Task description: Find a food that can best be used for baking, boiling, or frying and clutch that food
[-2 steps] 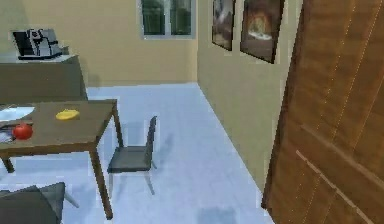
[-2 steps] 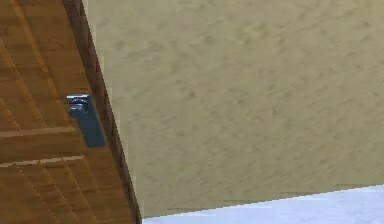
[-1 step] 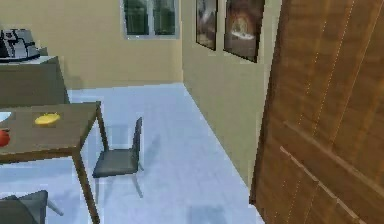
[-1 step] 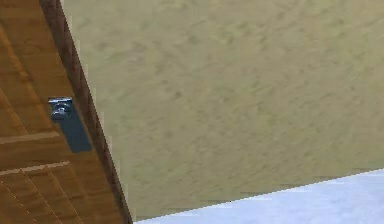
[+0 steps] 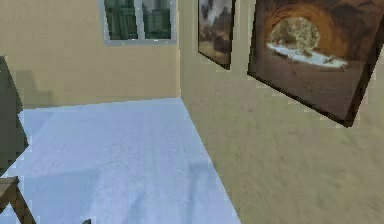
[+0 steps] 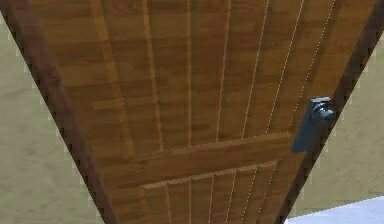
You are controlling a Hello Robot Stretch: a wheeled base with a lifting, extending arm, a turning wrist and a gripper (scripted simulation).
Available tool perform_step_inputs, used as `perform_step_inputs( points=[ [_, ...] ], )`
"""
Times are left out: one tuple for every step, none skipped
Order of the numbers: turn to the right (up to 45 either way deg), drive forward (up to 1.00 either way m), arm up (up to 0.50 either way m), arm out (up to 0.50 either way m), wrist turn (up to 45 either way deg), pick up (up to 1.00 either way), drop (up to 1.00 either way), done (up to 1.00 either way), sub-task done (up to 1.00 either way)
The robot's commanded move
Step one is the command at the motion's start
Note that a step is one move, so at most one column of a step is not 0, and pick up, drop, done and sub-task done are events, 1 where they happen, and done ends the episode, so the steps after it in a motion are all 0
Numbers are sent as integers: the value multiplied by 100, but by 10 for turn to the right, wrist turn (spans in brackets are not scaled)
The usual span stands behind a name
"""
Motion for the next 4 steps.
perform_step_inputs(
  points=[
    [0,15,0,0,0,0,0,0,0],
    [-120,0,0,0,0,0,0,0,0],
    [0,75,0,0,0,0,0,0,0],
    [-330,0,0,0,0,0,0,0,0]
  ],
)
